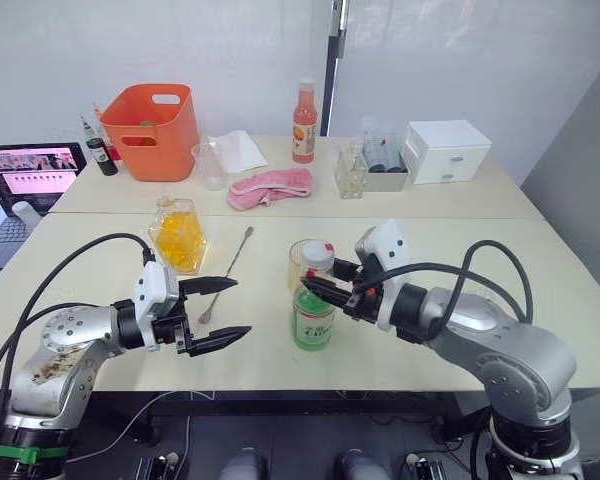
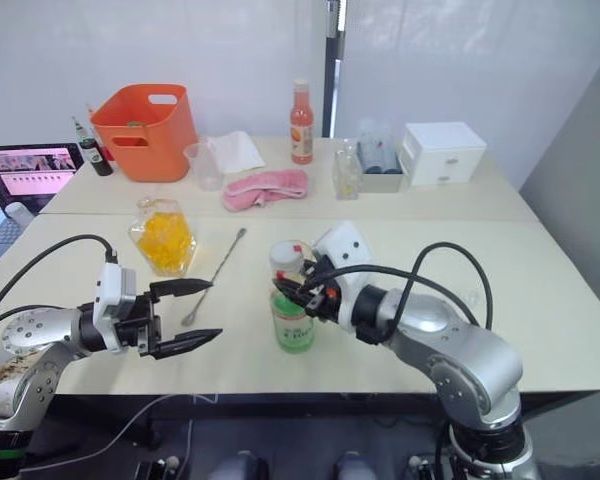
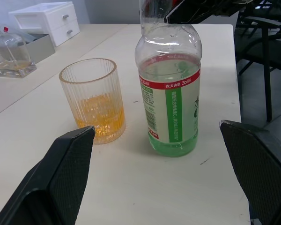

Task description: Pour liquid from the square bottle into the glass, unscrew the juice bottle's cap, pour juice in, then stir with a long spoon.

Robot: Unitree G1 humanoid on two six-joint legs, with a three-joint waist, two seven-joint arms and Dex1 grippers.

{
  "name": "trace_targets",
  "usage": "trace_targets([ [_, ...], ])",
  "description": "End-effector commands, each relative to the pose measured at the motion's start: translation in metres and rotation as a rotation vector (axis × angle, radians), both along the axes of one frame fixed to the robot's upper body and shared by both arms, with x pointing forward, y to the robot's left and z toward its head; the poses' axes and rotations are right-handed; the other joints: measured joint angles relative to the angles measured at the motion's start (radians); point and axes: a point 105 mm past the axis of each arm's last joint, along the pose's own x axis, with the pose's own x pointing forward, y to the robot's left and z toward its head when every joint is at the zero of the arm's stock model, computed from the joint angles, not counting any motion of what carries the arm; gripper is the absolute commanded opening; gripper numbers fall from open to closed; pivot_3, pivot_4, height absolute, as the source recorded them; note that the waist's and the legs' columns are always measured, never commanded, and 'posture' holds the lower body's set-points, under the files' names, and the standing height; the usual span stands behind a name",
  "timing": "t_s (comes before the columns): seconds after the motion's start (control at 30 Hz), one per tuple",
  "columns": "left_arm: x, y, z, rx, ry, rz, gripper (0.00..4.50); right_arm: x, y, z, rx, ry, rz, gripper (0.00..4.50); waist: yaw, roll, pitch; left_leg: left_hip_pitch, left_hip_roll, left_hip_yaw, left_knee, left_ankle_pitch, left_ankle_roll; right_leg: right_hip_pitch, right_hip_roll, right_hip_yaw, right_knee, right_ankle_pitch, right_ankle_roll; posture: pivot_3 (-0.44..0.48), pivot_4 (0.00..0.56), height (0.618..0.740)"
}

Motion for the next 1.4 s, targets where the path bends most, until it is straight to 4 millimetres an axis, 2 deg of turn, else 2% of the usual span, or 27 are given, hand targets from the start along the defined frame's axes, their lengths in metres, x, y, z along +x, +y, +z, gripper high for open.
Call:
trace_targets([
  [0.03,-0.001,-0.003,0.006,0.005,-0.032,-0.029,4.50,-0.004,-0.004,0.003,0.007,-0.050,-0.030,1.31,0.000,0.000,0.000,0.000,0.000,0.000,0.000,0.000,0.000,0.000,0.000,0.000,0.000,0.000,0.000,0.000,0.150,0.715],
  [0.23,-0.001,-0.004,0.008,0.007,-0.033,-0.039,4.50,-0.008,-0.003,-0.011,-0.004,0.012,0.007,1.31,0.000,0.000,0.000,0.001,0.000,0.000,0.000,0.000,0.000,0.001,0.000,0.000,0.000,0.000,0.000,0.000,0.150,0.715],
  [0.3,-0.002,-0.004,0.008,0.009,-0.033,-0.041,4.50,-0.010,-0.001,-0.012,0.003,0.016,0.030,2.40,0.000,0.000,0.000,0.001,0.000,0.000,0.000,0.000,0.000,0.001,0.000,0.000,0.000,0.000,0.000,0.000,0.150,0.715],
  [0.47,-0.002,-0.003,0.010,0.009,-0.036,-0.042,4.50,-0.007,-0.009,-0.011,-0.024,0.003,0.071,4.07,0.000,0.000,0.000,0.000,0.000,0.000,0.000,0.000,0.000,0.001,0.000,0.000,0.000,0.000,0.000,0.000,0.150,0.715],
  [0.5,-0.003,-0.003,0.010,0.009,-0.036,-0.042,4.50,-0.006,-0.011,-0.010,-0.026,0.004,0.080,4.35,0.000,0.000,0.000,0.000,0.000,0.000,0.000,0.000,0.000,0.001,0.000,0.000,0.000,0.000,0.000,0.000,0.150,0.715],
  [0.53,-0.003,-0.004,0.010,0.008,-0.035,-0.043,4.50,-0.007,-0.015,-0.010,-0.027,0.014,0.125,4.44,0.000,0.000,0.000,0.000,0.000,0.000,0.000,0.000,0.000,0.001,0.000,0.000,-0.001,0.000,0.000,0.000,0.150,0.715],
  [0.6,-0.003,-0.004,0.010,0.007,-0.033,-0.044,4.50,-0.008,-0.022,-0.007,-0.034,0.003,0.228,4.44,0.000,0.000,0.000,0.000,0.000,0.000,0.000,0.000,0.000,0.001,0.001,0.000,-0.001,0.000,0.000,0.000,0.150,0.715],
  [0.77,-0.005,-0.006,0.009,0.004,-0.023,-0.054,4.50,0.007,-0.032,-0.004,-0.089,-0.062,0.419,4.44,-0.001,0.000,0.000,0.001,0.000,0.000,0.000,0.000,0.000,0.001,0.002,0.000,-0.001,0.000,0.000,0.000,0.150,0.715],
  [0.87,-0.006,-0.008,0.009,0.006,-0.019,-0.062,4.50,0.014,-0.027,0.002,-0.085,-0.076,0.555,4.44,-0.005,0.000,0.000,0.001,0.000,0.001,0.000,0.000,0.000,0.001,0.002,0.000,-0.001,0.000,0.000,0.000,0.150,0.715],
  [1.1,-0.008,-0.008,0.010,0.007,-0.017,-0.052,4.50,0.026,-0.013,0.006,-0.096,-0.101,0.674,4.44,-0.002,0.000,0.000,0.000,0.000,0.000,0.000,0.000,0.000,0.000,0.002,0.000,-0.001,0.000,0.000,0.000,0.150,0.715],
  [1.2,-0.009,-0.007,0.010,0.011,-0.015,-0.043,4.50,0.028,-0.011,0.007,-0.096,-0.109,0.689,3.65,0.002,0.000,0.000,0.000,0.000,0.000,0.000,0.000,0.000,0.000,0.001,0.000,0.000,0.000,0.000,0.000,0.150,0.715],
  [1.4,-0.010,-0.006,0.011,0.013,-0.015,-0.035,4.50,0.029,-0.011,0.008,-0.083,-0.111,0.698,1.60,0.000,0.000,0.000,0.001,0.000,0.000,0.000,0.000,0.000,0.000,0.001,0.000,0.000,0.000,0.000,0.000,0.150,0.715],
])
